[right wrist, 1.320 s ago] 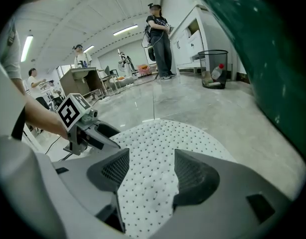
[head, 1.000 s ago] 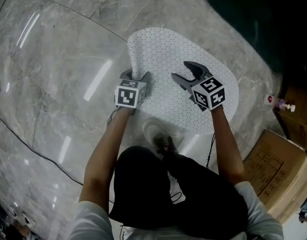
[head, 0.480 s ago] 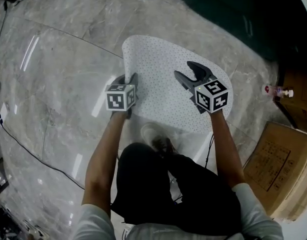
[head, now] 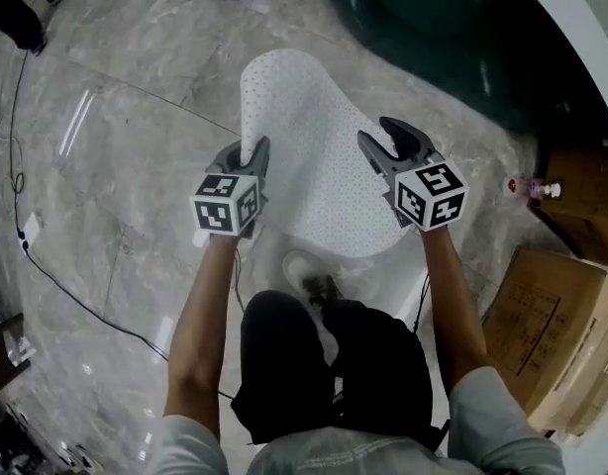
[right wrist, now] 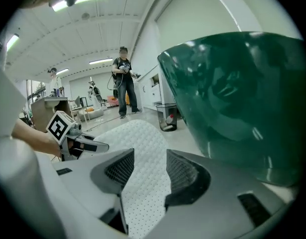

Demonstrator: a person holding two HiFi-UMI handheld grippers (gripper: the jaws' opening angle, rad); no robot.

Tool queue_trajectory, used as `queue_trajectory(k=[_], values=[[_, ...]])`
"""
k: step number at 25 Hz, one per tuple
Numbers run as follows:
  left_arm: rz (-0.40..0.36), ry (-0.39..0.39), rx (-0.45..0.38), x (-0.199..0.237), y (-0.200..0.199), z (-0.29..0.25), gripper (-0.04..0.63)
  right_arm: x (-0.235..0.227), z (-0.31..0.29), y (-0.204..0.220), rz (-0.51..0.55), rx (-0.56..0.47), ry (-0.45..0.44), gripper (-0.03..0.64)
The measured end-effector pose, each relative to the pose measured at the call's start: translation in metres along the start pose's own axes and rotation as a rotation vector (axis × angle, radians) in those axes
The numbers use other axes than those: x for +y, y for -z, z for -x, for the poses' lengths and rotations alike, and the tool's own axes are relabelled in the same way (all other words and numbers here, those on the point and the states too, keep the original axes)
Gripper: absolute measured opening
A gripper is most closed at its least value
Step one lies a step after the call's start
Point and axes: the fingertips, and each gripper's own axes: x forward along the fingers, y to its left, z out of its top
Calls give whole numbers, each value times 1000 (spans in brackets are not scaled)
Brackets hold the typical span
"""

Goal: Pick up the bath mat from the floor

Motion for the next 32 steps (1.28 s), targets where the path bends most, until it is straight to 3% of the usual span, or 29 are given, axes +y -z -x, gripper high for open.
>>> queue_trajectory(k=[3, 12, 18, 26, 32], values=[[-22, 1, 10, -15, -30, 30, 34, 9, 20, -43, 12, -1, 4, 196], [16, -51, 23, -59, -146, 143, 34, 38, 96, -188, 9, 24, 8, 98], [37, -138, 21, -80, -242, 243, 33, 63, 161, -296, 50, 39, 10, 41], [89, -268, -111, -94, -377, 405, 34, 127, 253, -451, 119, -31, -25, 15], [-1, -324, -221, -100, -476, 517, 32, 168, 316, -568, 203, -136, -16, 15]])
